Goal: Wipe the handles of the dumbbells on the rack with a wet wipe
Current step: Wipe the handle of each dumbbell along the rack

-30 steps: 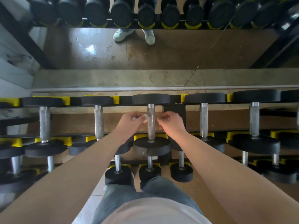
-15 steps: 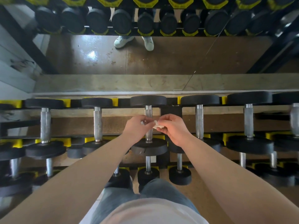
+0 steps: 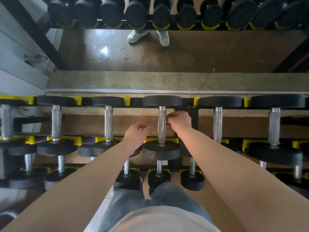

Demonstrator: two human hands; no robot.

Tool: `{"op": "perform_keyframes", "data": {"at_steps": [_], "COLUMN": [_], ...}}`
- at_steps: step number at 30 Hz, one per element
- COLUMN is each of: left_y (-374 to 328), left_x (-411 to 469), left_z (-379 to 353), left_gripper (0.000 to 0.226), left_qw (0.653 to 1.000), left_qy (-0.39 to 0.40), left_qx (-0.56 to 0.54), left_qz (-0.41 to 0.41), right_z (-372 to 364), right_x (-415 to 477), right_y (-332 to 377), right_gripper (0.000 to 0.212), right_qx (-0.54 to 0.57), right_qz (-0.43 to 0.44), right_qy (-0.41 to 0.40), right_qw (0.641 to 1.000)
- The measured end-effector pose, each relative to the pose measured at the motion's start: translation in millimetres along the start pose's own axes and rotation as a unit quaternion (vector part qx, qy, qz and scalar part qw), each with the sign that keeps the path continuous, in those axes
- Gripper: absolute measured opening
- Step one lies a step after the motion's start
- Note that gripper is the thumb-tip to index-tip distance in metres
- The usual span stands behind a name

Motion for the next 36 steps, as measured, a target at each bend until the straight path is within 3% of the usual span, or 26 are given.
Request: {"op": "perform_keyframes", "data": {"at_steps": [4,7,13,17,19,21,22,24,27,29,31,33,35,36], "left_y": [-0.3,-2.8,-0.2,2.6,2.7,2.2,2.3,3.9,2.9,0.3,-1.3,-3.0,-3.8,-3.7], "left_x": [1.2,-0.7,-0.4,-1.5,-1.8,-0.2,0.6,2.3,2.8,1.2,-1.1,-1.3,-0.6,0.1], "left_z": [-1.6,-3.8,-11.1,-10.3,-8.6,-6.4,-5.4,-4.5,-4.7,-7.5,-8.7,-9.3,-10.3,-10.9], "left_gripper": [0.023,0.008,0.013,0.027,0.028,0.027,0.027,0.027,0.029,0.031,0.031,0.03,0.031,0.03], "left_qw": [1.0,1.0,0.999,0.998,0.998,0.998,0.998,0.998,0.998,0.997,0.997,0.996,0.996,0.996], "left_qy": [0.007,0.014,0.041,0.052,0.051,0.046,0.045,0.044,0.048,0.058,0.061,0.061,0.058,0.057], "left_qx": [0.002,0.002,0.006,0.005,-0.006,-0.008,-0.005,0.001,0.001,-0.008,-0.017,-0.019,-0.026,-0.025], "left_qz": [0.001,0.007,0.015,0.027,0.034,0.033,0.032,0.038,0.044,0.045,0.053,0.058,0.06,0.057], "right_z": [-2.6,-17.6,-24.9,-25.5,-22.9,-19.6,-15.6,-11.5,-22.1,-24.0,-22.2,-15.9,-9.7,-8.3], "right_x": [1.0,-8.8,-25.1,-9.3,-5.0,-5.6,-7.1,-11.2,-18.6,-19.4,-17.1,-10.4,2.6,7.7], "right_y": [2.2,4.2,-27.6,-22.4,-11.2,-1.6,2.8,4.1,-17.1,-23.8,-17.6,-8.9,1.7,7.1], "right_gripper": [0.022,0.032,0.031,0.031,0.031,0.029,0.028,0.024,0.012,0.009,0.009,0.015,0.018,0.019], "right_qx": [0.027,0.089,-0.09,-0.116,-0.014,0.128,0.143,0.015,-0.269,-0.301,-0.225,-0.066,0.074,0.086], "right_qz": [-0.019,-0.057,-0.064,0.008,0.002,-0.03,-0.017,0.057,0.146,0.151,0.131,0.063,0.019,0.03], "right_qy": [0.031,0.148,0.296,0.247,0.209,0.197,0.193,0.198,0.275,0.294,0.278,0.231,0.172,0.154], "right_qw": [0.999,0.983,0.949,0.962,0.978,0.972,0.971,0.978,0.911,0.894,0.925,0.969,0.982,0.984]}}
Point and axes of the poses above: each hand's wrist, its own x-axis towards the middle knuckle, its own z-axis out of the back of the hand, y = z × x, the point moved 8 cm from there along x, towards the middle knuckle, and after that the axes turned 10 degrees about -y, right-handed, at the moved point
